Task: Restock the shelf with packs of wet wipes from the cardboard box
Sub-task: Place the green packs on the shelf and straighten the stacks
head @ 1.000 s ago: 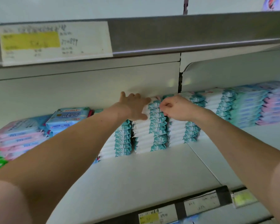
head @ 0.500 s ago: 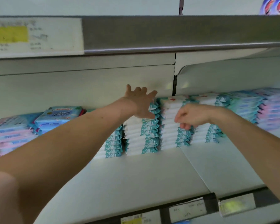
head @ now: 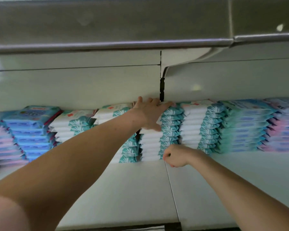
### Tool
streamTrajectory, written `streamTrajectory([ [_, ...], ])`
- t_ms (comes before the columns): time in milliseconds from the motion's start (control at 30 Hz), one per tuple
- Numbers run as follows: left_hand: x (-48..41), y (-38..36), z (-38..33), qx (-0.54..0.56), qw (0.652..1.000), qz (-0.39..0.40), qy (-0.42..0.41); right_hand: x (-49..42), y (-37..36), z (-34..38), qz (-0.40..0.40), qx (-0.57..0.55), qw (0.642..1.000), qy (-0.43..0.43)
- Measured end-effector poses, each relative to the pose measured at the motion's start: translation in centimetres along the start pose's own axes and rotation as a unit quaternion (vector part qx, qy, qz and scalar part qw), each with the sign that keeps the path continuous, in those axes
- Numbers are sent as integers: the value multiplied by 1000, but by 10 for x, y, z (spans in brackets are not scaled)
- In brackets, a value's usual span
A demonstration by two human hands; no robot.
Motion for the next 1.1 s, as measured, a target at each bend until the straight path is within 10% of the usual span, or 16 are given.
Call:
streamTrajectory([
  [833,13,12,2,-73,993,33,84,27,56,39,-26,-62,991,114],
  [1100,22,13,7,-85,989,65,102,12,104,53,-167,-145,967,123],
])
Point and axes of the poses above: each hand's wrist, its own x-axis away from the middle knuckle, its own y-axis out of the back of the hand, z = x × y, the point moved 2 cm from there along -x, towards the middle knuckle, and after that the axes turned 12 degrees about -z, right-handed, at the moved point
